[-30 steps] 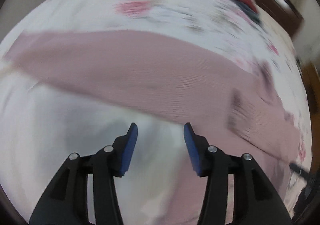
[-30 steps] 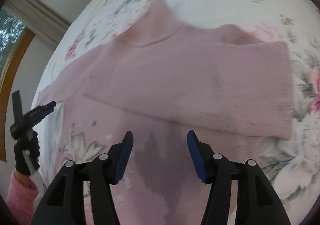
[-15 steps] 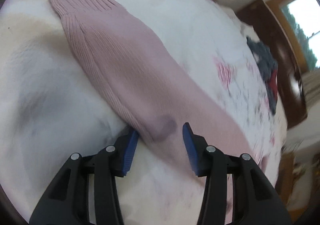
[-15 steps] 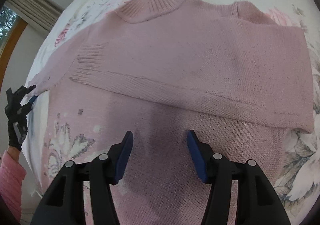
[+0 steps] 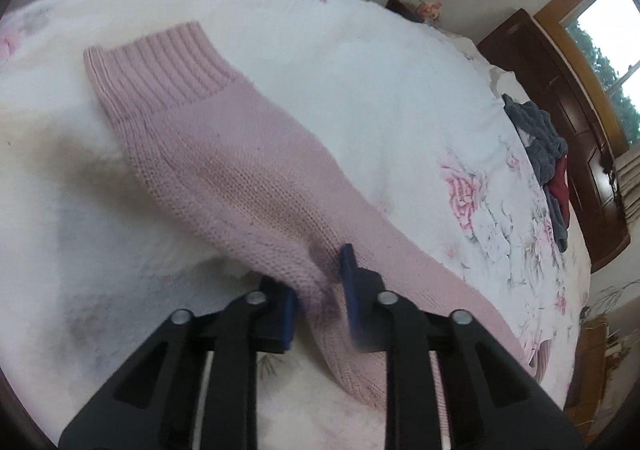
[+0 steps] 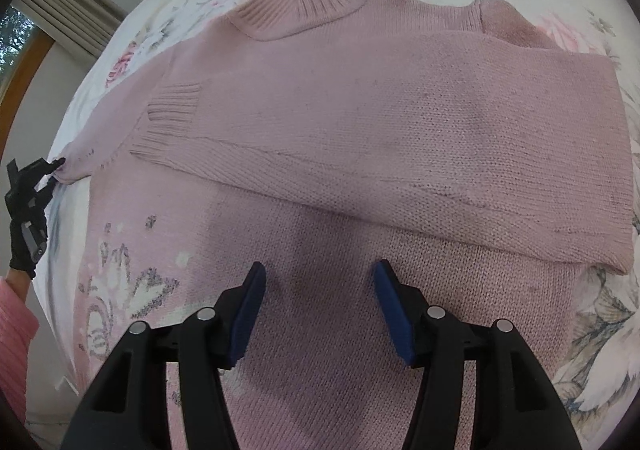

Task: Fold small clothes
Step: 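Grasp the other sleeve cuff with the left gripper, then fold the held sleeve across the sweater body with the left gripper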

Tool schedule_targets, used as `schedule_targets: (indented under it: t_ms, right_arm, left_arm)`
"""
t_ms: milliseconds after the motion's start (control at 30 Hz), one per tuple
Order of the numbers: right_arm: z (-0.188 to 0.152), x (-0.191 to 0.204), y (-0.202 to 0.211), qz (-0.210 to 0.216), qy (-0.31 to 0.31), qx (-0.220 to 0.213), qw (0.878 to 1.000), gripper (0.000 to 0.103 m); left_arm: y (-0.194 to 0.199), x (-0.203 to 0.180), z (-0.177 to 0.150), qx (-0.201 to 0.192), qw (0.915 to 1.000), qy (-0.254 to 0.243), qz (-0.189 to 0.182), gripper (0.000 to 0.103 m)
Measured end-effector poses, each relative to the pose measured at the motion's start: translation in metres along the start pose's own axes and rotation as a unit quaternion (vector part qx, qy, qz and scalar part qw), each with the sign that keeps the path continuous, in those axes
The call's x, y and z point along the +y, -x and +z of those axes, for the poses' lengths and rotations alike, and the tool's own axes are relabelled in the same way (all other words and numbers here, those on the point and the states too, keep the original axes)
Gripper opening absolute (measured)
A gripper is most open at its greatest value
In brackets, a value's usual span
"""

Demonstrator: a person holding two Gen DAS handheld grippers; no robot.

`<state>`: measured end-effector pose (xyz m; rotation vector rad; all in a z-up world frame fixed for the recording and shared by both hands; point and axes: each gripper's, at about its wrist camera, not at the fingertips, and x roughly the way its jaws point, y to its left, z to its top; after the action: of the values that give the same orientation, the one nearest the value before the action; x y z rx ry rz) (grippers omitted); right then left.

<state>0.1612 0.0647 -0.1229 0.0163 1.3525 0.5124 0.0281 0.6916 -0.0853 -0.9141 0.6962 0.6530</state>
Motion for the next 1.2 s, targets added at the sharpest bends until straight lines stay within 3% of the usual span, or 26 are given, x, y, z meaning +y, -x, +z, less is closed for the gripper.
schedule_targets:
  t_ms: [133,333,467,633,867,1200]
  right_arm:
    - [-0.001,-0.002,0.002,0.006,-0.006,-0.001,1.0,0.058]
    - [-0.009,-0.003,0.012,0.015,-0.011,-0.005,1.0,0.057]
    - [-0.012,-0.004,0.017,0.02,-0.012,-0.006,1.0,0.057]
    - [-0.015,-0.009,0.02,0.024,-0.017,-0.009,1.0,0.058]
    - [-0.019,-0.012,0.017,0.028,-0.019,-0.01,0.999,0.058]
    - [-0.018,-0.012,0.014,0.032,-0.017,-0.011,0.999,0.059]
  left_arm:
    - [0.016,-0.021,-0.006,-0.024,0.999,-0.037,0.002,0.005]
    - [0.051,-0.08,-0.033,-0.046,0.9912,-0.112,-0.054,0.005]
    - [0.067,-0.129,-0.066,-0.046,0.9798,-0.167,-0.1,0.005]
    - [0.068,-0.182,-0.112,-0.017,0.9667,-0.202,-0.156,0.005]
    - [0.051,-0.229,-0.175,0.019,0.9529,-0.235,-0.19,0.005]
    - [-0.009,-0.226,-0.224,0.097,0.9572,-0.222,-0.158,0.005]
